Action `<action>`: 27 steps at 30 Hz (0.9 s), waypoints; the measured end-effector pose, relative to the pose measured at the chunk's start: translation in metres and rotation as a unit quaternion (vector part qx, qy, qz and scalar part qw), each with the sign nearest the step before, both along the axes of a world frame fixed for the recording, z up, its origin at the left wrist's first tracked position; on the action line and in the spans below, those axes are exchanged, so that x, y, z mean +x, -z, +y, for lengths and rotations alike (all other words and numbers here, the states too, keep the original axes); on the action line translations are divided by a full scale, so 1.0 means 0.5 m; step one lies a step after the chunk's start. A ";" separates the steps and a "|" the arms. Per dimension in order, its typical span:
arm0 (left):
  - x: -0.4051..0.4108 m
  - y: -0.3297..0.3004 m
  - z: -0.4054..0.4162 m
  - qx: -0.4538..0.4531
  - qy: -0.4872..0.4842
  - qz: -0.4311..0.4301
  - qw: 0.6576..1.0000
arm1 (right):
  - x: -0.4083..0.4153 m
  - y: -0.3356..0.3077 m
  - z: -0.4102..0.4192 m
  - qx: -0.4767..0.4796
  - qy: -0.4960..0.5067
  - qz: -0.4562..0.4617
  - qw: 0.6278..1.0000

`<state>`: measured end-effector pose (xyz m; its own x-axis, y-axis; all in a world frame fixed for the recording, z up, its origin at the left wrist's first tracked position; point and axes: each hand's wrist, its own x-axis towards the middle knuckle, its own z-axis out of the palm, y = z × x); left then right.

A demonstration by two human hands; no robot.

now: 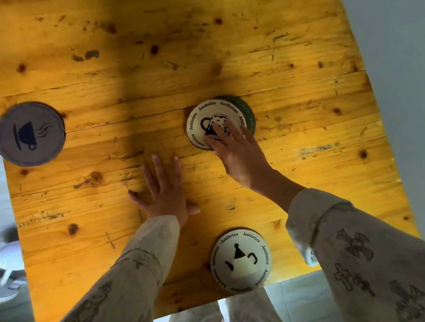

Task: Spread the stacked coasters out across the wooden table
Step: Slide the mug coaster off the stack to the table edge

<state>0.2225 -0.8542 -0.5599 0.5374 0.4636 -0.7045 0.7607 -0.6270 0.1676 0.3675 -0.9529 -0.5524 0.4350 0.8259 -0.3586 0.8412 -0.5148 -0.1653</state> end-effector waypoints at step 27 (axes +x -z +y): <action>0.268 0.006 -0.294 0.084 0.230 -0.246 0.938 | 0.173 -0.008 -0.408 0.123 0.055 -0.004 0.991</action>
